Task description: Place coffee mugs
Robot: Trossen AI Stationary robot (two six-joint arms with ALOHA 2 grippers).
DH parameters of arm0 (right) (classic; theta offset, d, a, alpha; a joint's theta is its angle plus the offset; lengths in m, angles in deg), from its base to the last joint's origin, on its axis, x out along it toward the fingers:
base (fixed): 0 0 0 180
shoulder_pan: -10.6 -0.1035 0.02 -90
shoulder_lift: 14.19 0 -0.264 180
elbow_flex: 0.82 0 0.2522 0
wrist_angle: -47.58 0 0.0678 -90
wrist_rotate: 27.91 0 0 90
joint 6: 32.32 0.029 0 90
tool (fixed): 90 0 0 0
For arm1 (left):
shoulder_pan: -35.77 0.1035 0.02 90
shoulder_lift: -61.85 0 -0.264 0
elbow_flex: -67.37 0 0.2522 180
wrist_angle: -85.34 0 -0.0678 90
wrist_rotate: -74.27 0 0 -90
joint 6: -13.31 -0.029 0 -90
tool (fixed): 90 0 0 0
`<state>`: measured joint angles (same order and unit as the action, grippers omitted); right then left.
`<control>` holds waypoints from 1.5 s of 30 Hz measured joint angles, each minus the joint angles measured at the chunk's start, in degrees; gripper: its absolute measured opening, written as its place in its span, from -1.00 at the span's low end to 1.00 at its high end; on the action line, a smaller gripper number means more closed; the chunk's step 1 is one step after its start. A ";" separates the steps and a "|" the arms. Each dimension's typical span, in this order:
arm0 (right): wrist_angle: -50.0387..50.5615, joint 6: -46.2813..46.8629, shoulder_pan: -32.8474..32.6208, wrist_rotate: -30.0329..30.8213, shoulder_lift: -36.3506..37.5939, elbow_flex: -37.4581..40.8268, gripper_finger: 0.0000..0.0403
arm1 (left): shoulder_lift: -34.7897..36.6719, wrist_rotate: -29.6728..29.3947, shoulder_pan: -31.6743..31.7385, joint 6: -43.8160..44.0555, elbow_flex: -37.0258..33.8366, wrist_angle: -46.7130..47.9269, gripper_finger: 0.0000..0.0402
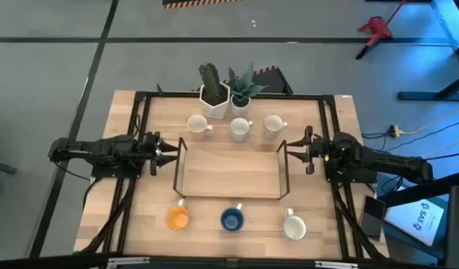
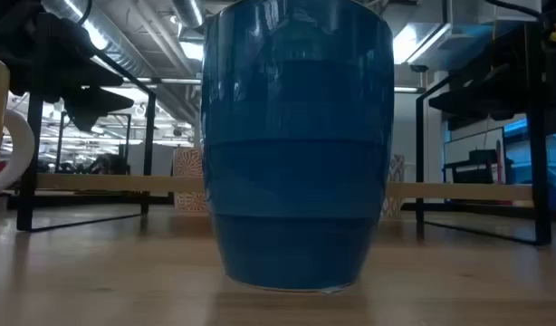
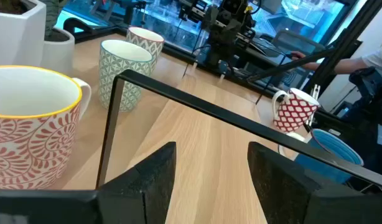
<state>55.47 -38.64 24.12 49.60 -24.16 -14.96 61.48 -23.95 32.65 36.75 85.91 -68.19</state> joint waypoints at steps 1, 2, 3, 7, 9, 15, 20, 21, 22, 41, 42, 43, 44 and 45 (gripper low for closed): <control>0.00 0.00 -0.02 0.00 0.00 -0.02 -0.38 | -0.01 -0.01 0.00 0.00 0.02 0.01 -0.04; 0.01 0.00 -0.02 -0.02 0.00 -0.02 -0.38 | 0.00 -0.01 0.00 0.00 0.00 0.00 -0.04; 0.01 0.00 0.00 -0.01 0.00 -0.01 -0.38 | 0.01 0.00 -0.01 0.00 0.01 0.01 -0.04; 0.01 0.00 -0.01 -0.02 0.00 -0.02 -0.38 | 0.01 -0.01 -0.01 0.00 0.00 0.00 -0.03; 0.00 0.00 -0.02 -0.02 0.00 -0.02 -0.38 | 0.01 0.00 0.00 0.00 0.00 0.00 -0.03; 0.02 0.00 0.00 0.00 0.00 -0.02 -0.38 | 0.00 0.01 0.00 0.00 0.02 0.01 -0.03; 0.01 0.00 -0.01 0.00 0.00 -0.02 -0.38 | 0.01 -0.01 -0.01 0.00 0.02 0.02 -0.03; 0.01 0.00 -0.02 -0.02 0.00 -0.02 -0.38 | 0.01 -0.01 0.00 0.00 0.01 0.00 -0.03; 0.01 0.00 -0.01 -0.01 0.00 -0.02 -0.38 | -0.01 0.01 -0.01 0.00 0.00 0.00 -0.03; -0.07 0.03 -0.02 0.60 0.00 -0.02 -0.38 | 0.01 0.01 0.01 0.00 0.02 0.02 -0.03; -0.09 0.22 -0.02 1.02 0.00 -0.02 -0.38 | -0.01 -0.01 -0.01 0.00 0.00 0.00 -0.03; -0.13 1.37 -0.02 1.37 0.00 -0.02 -0.38 | 0.01 0.00 -0.01 0.00 0.00 0.02 -0.03; -0.44 3.63 -0.01 1.29 0.00 -0.02 -0.38 | 0.00 0.00 0.00 0.00 0.00 0.01 -0.03; -0.85 6.28 -0.02 0.54 0.01 -0.02 -0.38 | 0.00 0.01 -0.01 0.00 0.01 0.00 -0.03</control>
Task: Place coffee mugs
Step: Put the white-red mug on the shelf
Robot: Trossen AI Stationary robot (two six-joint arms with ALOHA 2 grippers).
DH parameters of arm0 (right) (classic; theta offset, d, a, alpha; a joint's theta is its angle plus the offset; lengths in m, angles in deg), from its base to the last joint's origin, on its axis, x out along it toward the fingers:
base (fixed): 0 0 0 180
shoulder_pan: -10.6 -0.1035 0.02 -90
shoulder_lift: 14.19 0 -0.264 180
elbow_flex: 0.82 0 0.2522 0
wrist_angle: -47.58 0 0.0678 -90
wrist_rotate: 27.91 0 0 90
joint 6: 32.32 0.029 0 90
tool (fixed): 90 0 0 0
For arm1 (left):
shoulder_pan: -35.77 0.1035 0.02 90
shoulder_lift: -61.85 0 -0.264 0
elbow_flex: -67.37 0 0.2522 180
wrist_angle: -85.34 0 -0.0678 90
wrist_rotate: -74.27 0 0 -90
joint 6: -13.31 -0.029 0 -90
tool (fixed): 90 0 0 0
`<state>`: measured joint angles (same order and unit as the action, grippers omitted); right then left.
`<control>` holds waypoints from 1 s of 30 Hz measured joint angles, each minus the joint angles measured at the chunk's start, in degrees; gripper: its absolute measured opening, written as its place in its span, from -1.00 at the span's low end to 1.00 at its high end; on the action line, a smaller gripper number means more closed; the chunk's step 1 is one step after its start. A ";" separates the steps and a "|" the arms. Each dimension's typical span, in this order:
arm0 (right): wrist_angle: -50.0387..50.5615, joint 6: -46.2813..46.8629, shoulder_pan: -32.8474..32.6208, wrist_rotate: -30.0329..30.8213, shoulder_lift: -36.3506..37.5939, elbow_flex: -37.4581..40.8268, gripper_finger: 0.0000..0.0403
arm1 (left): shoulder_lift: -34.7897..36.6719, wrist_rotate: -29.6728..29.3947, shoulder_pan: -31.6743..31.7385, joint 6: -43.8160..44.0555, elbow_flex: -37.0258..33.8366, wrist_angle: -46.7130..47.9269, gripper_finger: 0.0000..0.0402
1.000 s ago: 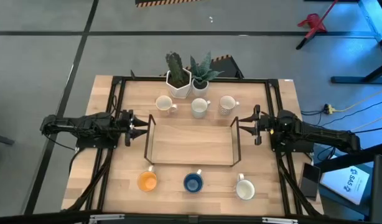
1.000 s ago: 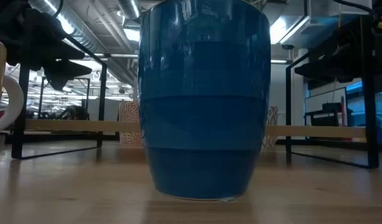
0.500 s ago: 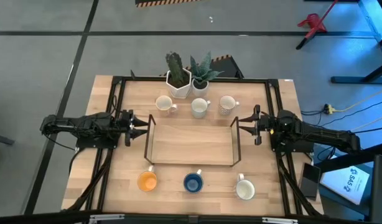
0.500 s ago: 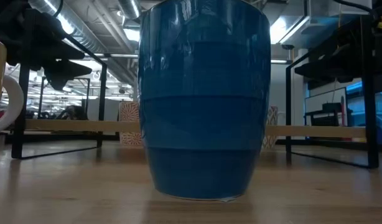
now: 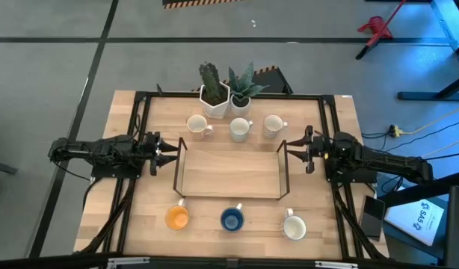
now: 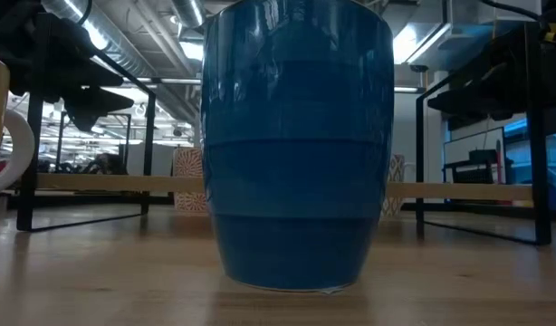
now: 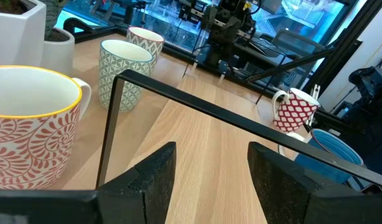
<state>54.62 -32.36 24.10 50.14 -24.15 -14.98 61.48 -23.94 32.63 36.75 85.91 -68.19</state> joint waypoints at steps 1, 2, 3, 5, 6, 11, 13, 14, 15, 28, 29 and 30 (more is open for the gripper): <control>-0.23 2.46 0.00 -0.85 0.01 -0.01 -0.38 | 0.00 -0.01 0.00 0.00 0.01 0.00 -0.03; -0.13 5.03 0.00 -1.62 0.01 -0.11 -0.38 | -0.01 -0.02 0.00 0.00 -0.01 0.02 -0.03; 0.08 7.50 0.01 -2.83 -0.01 -0.28 -0.38 | -0.01 -0.02 0.02 0.00 0.02 0.00 -0.03; 0.02 11.77 0.02 -6.57 -0.01 -0.57 -0.38 | 0.00 -0.02 0.01 0.00 0.00 0.00 -0.03; 0.05 11.90 0.02 -8.62 0.01 -0.59 -0.38 | 0.01 -0.02 0.00 0.00 0.00 0.00 -0.03; 0.65 18.10 0.02 -17.55 -0.01 -0.61 -0.38 | 0.00 -0.02 0.00 0.00 0.00 0.02 -0.03; -0.97 22.52 0.02 -20.58 0.01 -0.61 -0.38 | 0.01 -0.02 0.00 -0.02 0.00 0.00 -0.03; -1.73 24.00 0.02 -21.71 0.01 -0.61 -0.38 | 0.01 -0.02 0.01 0.00 0.01 0.02 -0.03; -2.61 25.34 0.02 -22.42 0.01 -0.61 -0.38 | 0.01 -0.02 0.02 -0.02 0.02 0.02 -0.03; -28.07 34.28 0.00 -10.34 0.01 -0.72 -0.38 | 0.02 -5.85 0.00 4.75 -0.14 -8.30 -0.03; -28.96 34.28 0.00 -8.09 0.01 -0.72 -0.38 | 0.06 -7.11 0.01 4.93 -0.02 -10.13 -0.03; -29.68 34.28 0.00 -5.77 0.01 -0.72 -0.38 | 0.03 -7.62 0.03 5.97 -0.01 -11.53 -0.03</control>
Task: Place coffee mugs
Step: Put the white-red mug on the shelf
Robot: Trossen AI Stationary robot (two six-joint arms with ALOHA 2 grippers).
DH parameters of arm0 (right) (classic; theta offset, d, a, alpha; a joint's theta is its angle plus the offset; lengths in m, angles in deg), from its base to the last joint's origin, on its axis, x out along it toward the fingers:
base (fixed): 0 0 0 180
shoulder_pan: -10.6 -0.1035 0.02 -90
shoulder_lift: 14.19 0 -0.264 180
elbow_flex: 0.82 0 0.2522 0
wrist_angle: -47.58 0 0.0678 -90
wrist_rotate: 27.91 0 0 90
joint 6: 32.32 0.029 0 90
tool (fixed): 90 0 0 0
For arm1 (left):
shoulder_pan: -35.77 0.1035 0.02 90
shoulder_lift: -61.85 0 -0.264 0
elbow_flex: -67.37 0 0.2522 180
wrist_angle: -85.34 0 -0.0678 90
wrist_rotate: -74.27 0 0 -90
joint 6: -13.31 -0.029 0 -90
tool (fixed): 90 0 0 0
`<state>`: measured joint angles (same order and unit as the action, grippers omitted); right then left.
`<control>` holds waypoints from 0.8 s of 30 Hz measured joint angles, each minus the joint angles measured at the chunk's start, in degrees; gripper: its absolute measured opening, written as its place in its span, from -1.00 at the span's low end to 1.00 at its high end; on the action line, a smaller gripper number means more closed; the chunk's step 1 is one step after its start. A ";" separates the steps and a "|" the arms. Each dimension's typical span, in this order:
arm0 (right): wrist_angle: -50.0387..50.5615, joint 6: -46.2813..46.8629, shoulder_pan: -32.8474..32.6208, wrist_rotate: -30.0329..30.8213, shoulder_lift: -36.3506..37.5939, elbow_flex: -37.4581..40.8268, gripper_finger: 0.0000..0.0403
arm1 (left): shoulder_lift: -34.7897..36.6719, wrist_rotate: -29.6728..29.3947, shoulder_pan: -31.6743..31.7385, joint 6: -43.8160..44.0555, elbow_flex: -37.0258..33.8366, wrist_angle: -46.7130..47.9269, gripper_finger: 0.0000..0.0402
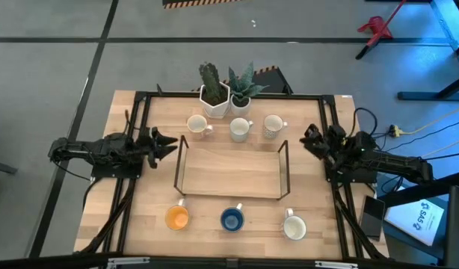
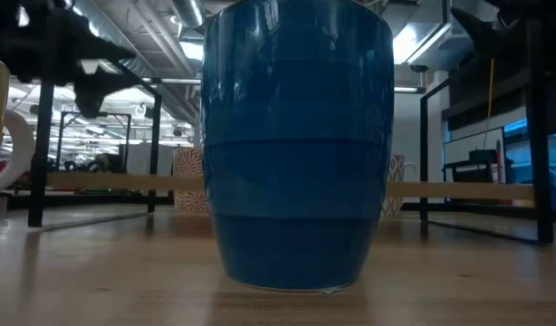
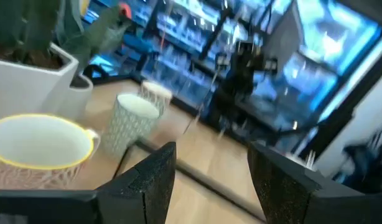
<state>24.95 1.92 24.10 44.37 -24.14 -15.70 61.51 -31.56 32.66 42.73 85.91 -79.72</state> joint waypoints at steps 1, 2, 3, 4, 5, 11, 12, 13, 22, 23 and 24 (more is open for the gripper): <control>-0.47 -0.02 0.02 2.00 0.00 0.00 -0.38 | -0.02 0.01 0.00 1.24 0.00 -0.86 -0.03; -0.53 -0.11 0.02 3.51 0.00 0.00 -0.38 | -0.02 0.46 0.00 1.80 0.00 -1.63 -0.03; -0.27 -0.15 0.02 4.69 0.00 0.00 -0.38 | 0.00 0.67 -0.03 1.34 0.00 -1.96 -0.03; 0.14 -0.17 0.02 5.61 0.00 0.00 -0.38 | 0.00 0.96 0.00 0.16 0.00 -1.65 -0.03; 0.58 -0.17 0.02 6.26 0.00 0.00 -0.38 | -0.02 1.53 0.00 -1.08 0.00 -1.16 -0.03; 4.62 -0.20 0.02 6.73 0.00 0.00 -0.38 | -0.02 2.49 0.00 4.30 -0.02 -10.77 -0.03; 5.37 -0.20 0.02 6.73 0.00 0.00 -0.38 | -0.02 2.53 0.00 4.80 -0.02 -13.70 -0.03; 6.01 -0.20 0.02 6.74 -0.02 0.00 -0.38 | -0.02 2.81 0.00 4.91 -0.02 -16.08 -0.03; 7.84 -1.06 0.02 11.76 -0.02 0.00 -0.38 | 0.00 2.87 0.00 4.79 -0.02 -26.24 -0.03; 7.81 -1.73 0.02 12.02 -0.02 0.00 -0.38 | -0.02 2.87 0.00 4.86 -0.02 -26.24 -0.03; 7.81 -2.17 0.02 12.23 -0.02 0.00 -0.38 | -0.02 2.85 0.00 4.85 -0.02 -26.24 -0.03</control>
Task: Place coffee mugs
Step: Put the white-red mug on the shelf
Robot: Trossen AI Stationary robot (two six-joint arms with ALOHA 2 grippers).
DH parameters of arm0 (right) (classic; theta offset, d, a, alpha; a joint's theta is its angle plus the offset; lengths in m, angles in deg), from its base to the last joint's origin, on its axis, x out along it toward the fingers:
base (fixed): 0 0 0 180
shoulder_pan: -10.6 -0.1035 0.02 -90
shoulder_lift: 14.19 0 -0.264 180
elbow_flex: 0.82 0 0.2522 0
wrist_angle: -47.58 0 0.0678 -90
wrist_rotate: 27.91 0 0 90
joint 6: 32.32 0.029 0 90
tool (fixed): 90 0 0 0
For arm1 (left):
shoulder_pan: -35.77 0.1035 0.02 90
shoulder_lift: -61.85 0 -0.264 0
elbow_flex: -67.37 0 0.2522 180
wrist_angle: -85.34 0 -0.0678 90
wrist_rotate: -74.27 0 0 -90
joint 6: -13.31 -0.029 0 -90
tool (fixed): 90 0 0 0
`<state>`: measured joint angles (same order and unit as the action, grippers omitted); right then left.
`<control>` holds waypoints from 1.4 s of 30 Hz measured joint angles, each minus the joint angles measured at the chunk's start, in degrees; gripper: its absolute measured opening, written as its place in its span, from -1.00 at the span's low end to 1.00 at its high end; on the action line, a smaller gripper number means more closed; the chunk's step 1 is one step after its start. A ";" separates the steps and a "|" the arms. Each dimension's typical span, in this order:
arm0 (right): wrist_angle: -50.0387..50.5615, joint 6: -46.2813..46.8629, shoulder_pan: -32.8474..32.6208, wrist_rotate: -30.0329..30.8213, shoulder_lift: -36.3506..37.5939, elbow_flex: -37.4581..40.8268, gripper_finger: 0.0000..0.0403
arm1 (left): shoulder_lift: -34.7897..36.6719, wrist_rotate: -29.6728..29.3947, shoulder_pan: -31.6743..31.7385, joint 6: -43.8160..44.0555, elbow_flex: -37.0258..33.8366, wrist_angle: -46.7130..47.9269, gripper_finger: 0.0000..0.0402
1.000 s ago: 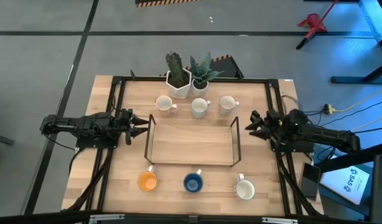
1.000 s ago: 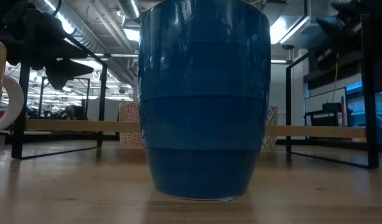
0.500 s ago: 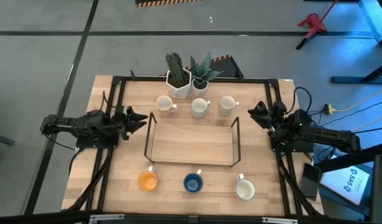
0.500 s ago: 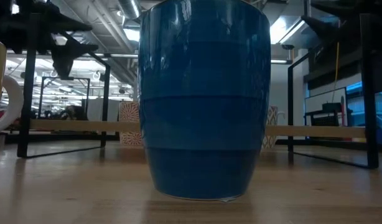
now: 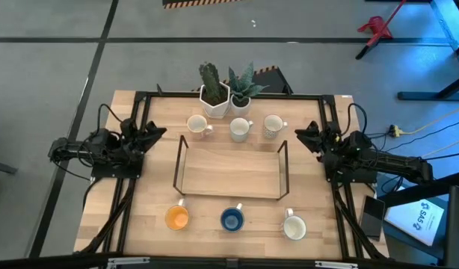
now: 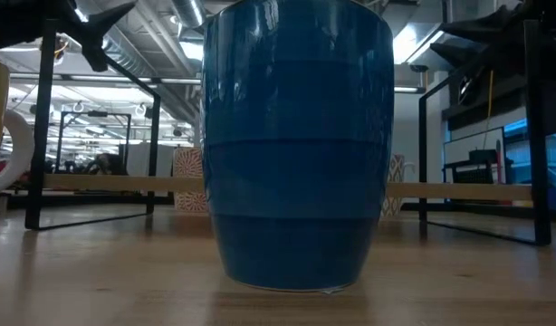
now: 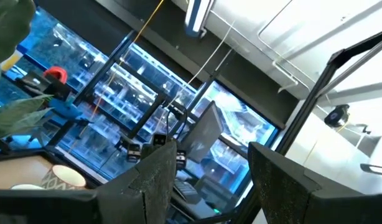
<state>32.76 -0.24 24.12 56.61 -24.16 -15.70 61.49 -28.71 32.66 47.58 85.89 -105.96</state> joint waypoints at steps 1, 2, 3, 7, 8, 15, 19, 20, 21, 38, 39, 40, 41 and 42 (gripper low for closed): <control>-0.07 -0.52 0.00 0.41 0.00 0.00 -0.38 | 0.00 0.00 0.00 0.01 0.00 -0.04 -0.03; -0.34 -0.64 0.00 1.16 0.00 0.00 -0.38 | 0.00 0.00 0.00 0.10 0.00 -0.11 -0.03; -0.80 -0.67 0.00 1.97 0.00 0.00 -0.38 | 0.00 0.03 0.00 0.31 0.00 -0.21 -0.03; -2.10 -0.70 0.00 3.62 0.02 0.00 -0.38 | 0.00 0.48 -0.02 3.65 0.00 -0.40 -0.03; -2.08 -0.66 0.00 4.09 0.00 0.00 -0.38 | 0.00 0.42 -0.02 5.05 0.00 -0.42 -0.03; -4.99 0.48 0.00 6.17 0.00 -0.04 -0.38 | -0.02 -7.14 -0.01 9.41 0.02 -3.12 -0.03; -1.29 -3.67 0.00 8.01 -0.44 -5.03 -0.38 | -0.25 -9.02 -0.03 12.49 3.60 -3.49 -0.03; 0.61 -5.51 0.00 8.17 -1.10 -7.31 -0.38 | -0.79 -9.15 0.00 12.34 5.43 -2.61 -0.04; 2.82 -7.21 0.00 8.33 -1.91 -9.78 -0.38 | -1.63 -9.12 0.00 11.75 7.60 -1.35 -0.04; 79.32 -46.64 0.00 10.92 -50.55 -79.17 -0.38 | -42.04 -9.99 0.36 -0.20 73.80 71.73 -0.04; 83.72 -47.72 0.00 12.74 -53.94 -82.57 -0.38 | -44.50 -11.18 0.77 -0.81 77.21 76.66 -0.04; 87.61 -48.43 0.00 14.42 -57.01 -85.48 -0.38 | -46.57 -12.05 1.24 -1.24 80.18 80.86 -0.04; 90.60 -48.83 0.02 15.59 -59.98 -88.00 -0.38 | -48.25 -12.54 1.81 -1.46 82.92 84.27 -0.04; 93.06 -48.89 0.16 16.28 -62.66 -89.84 -0.38 | -49.58 -12.60 2.36 -1.63 85.19 87.17 -0.04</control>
<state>125.83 -49.14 24.28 72.88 -86.82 -105.55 11.91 -41.31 35.02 45.95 171.08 -18.79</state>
